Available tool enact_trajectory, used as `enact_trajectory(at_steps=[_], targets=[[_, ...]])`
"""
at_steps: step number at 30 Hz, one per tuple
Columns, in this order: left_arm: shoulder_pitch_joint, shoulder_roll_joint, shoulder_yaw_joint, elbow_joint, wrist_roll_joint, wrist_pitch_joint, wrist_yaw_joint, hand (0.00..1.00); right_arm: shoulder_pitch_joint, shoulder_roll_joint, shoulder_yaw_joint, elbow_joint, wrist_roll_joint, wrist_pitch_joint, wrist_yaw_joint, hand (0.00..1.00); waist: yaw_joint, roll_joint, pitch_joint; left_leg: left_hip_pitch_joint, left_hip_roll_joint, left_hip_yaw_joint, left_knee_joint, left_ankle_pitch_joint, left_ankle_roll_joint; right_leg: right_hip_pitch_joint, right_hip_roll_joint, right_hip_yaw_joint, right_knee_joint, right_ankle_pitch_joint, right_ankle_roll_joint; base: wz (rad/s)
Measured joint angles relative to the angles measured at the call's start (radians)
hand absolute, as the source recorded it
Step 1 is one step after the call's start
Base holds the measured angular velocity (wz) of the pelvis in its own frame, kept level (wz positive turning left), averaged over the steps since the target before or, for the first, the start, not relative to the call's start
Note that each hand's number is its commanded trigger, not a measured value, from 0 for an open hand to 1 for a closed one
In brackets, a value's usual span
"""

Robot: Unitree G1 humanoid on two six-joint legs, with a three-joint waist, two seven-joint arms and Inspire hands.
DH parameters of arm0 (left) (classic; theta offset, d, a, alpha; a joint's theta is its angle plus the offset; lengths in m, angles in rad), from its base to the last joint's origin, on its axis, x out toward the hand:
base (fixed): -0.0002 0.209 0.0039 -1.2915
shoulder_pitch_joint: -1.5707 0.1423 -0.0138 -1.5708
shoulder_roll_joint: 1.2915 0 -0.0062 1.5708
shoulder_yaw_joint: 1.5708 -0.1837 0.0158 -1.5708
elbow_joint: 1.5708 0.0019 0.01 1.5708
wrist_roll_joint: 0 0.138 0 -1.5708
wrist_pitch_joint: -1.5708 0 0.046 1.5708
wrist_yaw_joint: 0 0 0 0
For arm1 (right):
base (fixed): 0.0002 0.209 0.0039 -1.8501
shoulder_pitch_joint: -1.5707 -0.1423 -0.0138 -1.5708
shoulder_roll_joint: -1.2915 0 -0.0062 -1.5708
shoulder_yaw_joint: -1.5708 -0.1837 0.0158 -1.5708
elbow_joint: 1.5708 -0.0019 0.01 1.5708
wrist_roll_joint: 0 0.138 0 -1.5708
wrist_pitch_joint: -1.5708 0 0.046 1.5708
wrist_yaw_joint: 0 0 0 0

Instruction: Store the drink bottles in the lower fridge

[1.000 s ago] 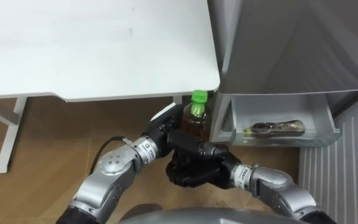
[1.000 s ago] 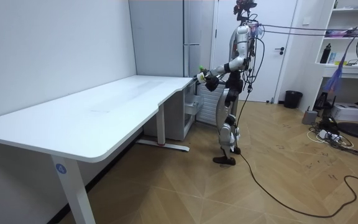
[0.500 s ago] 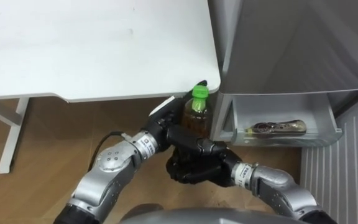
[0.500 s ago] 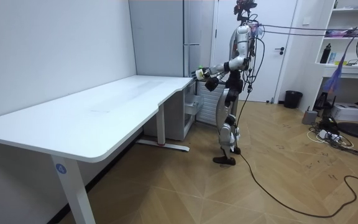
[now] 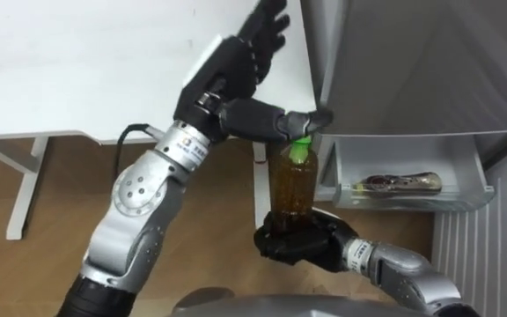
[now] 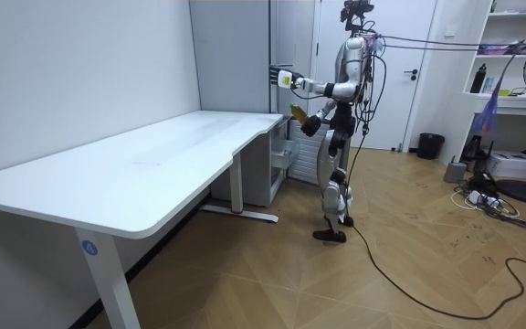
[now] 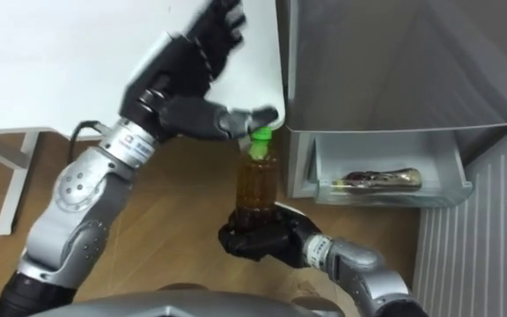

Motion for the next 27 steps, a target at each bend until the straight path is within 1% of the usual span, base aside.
enact_trajectory(at_steps=[3, 5, 6, 7, 8, 9, 11, 13, 14, 15, 16, 18, 20, 22, 23, 25, 27], targets=[[0.000, -0.001, 0.046, -0.007, 0.000, -0.002, 0.048, 0.00, 0.002, 0.000, -0.003, 0.002, -0.005, 0.000, 0.002, 1.00, 0.005, -0.006, -0.0021, 0.003, 0.000, -0.001, -0.004, 0.000, 0.000, 0.001, 0.000, 0.000, -0.001, 0.000, 0.000, 0.00], [0.000, -0.002, 0.076, -0.018, 0.003, -0.002, 0.079, 0.00, 0.020, -0.002, -0.019, -0.011, -0.010, 0.000, 0.003, 1.00, 0.017, -0.005, -0.0026, 0.002, 0.000, 0.001, -0.004, 0.000, 0.000, 0.000, 0.000, 0.000, -0.001, 0.000, 0.000, -0.02], [0.000, -0.004, 0.102, -0.029, 0.018, -0.005, 0.100, 0.00, 0.030, 0.000, -0.037, -0.019, -0.027, 0.000, 0.004, 1.00, 0.025, -0.004, -0.0029, 0.001, 0.000, 0.003, -0.004, 0.000, 0.000, -0.001, 0.000, 0.001, -0.001, 0.000, 0.000, 0.00], [0.000, -0.005, 0.127, -0.036, 0.034, -0.014, 0.125, 0.00, 0.033, 0.000, -0.046, -0.021, -0.046, 0.000, 0.004, 1.00, 0.028, -0.002, -0.0039, 0.001, 0.000, 0.003, -0.004, 0.000, 0.000, -0.001, 0.000, 0.000, -0.001, 0.000, 0.000, 0.00], [0.000, -0.006, 0.140, -0.039, 0.044, -0.018, 0.137, 0.00, 0.033, 0.000, -0.049, -0.021, -0.049, 0.000, 0.004, 1.00, 0.031, -0.002, -0.0043, 0.002, 0.000, 0.003, -0.004, 0.000, 0.000, 0.001, 0.000, -0.001, -0.001, 0.000, 0.000, 0.00], [-0.001, -0.008, 0.167, -0.045, 0.069, -0.021, 0.161, 0.00, 0.035, 0.000, -0.057, -0.020, -0.050, 0.000, 0.004, 1.00, 0.037, 0.000, -0.0040, 0.008, 0.000, 0.003, -0.004, 0.000, 0.000, 0.008, 0.000, -0.002, -0.004, 0.000, 0.000, 0.00], [-0.001, -0.009, 0.209, -0.046, 0.093, -0.036, 0.194, 0.00, 0.040, 0.004, -0.082, -0.002, -0.050, -0.013, 0.005, 1.00, 0.052, 0.004, -0.0040, 0.026, -0.001, 0.003, -0.010, 0.000, 0.000, 0.030, 0.001, -0.001, -0.020, 0.001, 0.001, 0.00], [0.001, -0.010, 0.270, -0.047, 0.110, -0.064, 0.244, 0.00, 0.048, 0.009, -0.110, 0.011, -0.049, -0.025, 0.004, 1.00, 0.066, 0.016, -0.0070, 0.038, -0.001, 0.004, -0.019, 0.000, 0.000, 0.037, 0.001, -0.002, -0.020, 0.001, 0.002, 0.00], [0.001, -0.010, 0.283, -0.047, 0.111, -0.069, 0.258, 0.00, 0.053, 0.009, -0.119, 0.010, -0.049, -0.025, 0.004, 1.00, 0.072, 0.019, -0.0075, 0.043, -0.001, 0.004, -0.020, 0.000, 0.000, 0.041, 0.001, -0.002, -0.020, 0.001, 0.002, 0.00], [0.006, -0.011, 0.307, -0.047, 0.111, -0.083, 0.283, 0.00, 0.063, 0.009, -0.131, 0.010, -0.049, -0.026, 0.004, 1.00, 0.078, 0.023, -0.0081, 0.049, -0.001, 0.004, -0.027, 0.000, -0.001, 0.048, 0.001, -0.003, -0.022, 0.001, 0.002, 0.00], [0.014, -0.011, 0.332, -0.047, 0.109, -0.094, 0.308, 0.00, 0.065, 0.004, -0.132, 0.010, -0.049, -0.026, 0.004, 1.00, 0.086, 0.026, -0.0105, 0.053, -0.001, 0.003, -0.031, 0.001, -0.002, 0.051, 0.001, -0.003, -0.021, 0.001, 0.002, 0.00], [0.017, -0.011, 0.368, -0.047, 0.105, -0.095, 0.343, 0.00, 0.066, 0.002, -0.139, 0.010, -0.049, -0.026, 0.003, 1.00, 0.094, 0.026, -0.0105, 0.058, -0.001, 0.000, -0.032, 0.002, -0.004, 0.053, 0.002, -0.004, -0.021, 0.001, 0.002, 0.02], [0.018, -0.011, 0.398, -0.042, 0.105, -0.095, 0.379, 0.00, 0.072, 0.002, -0.149, 0.010, -0.050, -0.026, 0.002, 1.00, 0.099, 0.023, -0.0083, 0.065, -0.002, -0.004, -0.032, 0.003, -0.004, 0.063, 0.002, -0.010, -0.021, 0.001, 0.002, 0.06], [0.026, -0.011, 0.436, -0.021, 0.116, -0.097, 0.418, 0.00, 0.076, 0.002, -0.159, 0.009, -0.066, -0.026, 0.000, 1.00, 0.108, 0.022, -0.0078, 0.066, -0.002, -0.005, -0.033, 0.003, -0.004, 0.063, 0.003, -0.010, -0.023, 0.001, 0.002, 0.00], [0.029, -0.009, 0.444, -0.009, 0.117, -0.098, 0.428, 0.00, 0.076, 0.001, -0.160, 0.007, -0.066, -0.026, 0.000, 1.00, 0.110, 0.022, -0.0078, 0.066, -0.002, -0.005, -0.033, 0.003, -0.004, 0.064, 0.003, -0.010, -0.025, 0.001, 0.002, 0.00], [0.064, -0.008, 0.471, 0.056, 0.117, -0.102, 0.466, 0.00, 0.079, -0.006, -0.165, -0.004, -0.066, -0.025, -0.001, 1.00, 0.110, 0.023, -0.0089, 0.066, -0.003, -0.002, -0.033, 0.003, -0.004, 0.065, 0.003, -0.006, -0.034, 0.001, 0.002, -0.04], [0.098, -0.008, 0.472, 0.103, 0.117, -0.102, 0.495, 0.00, 0.085, 0.001, -0.167, -0.005, -0.065, -0.025, -0.011, 1.00, 0.110, 0.020, -0.0088, 0.064, -0.003, -0.002, -0.033, 0.003, -0.004, 0.063, 0.003, -0.007, -0.037, 0.001, 0.001, 0.00]])
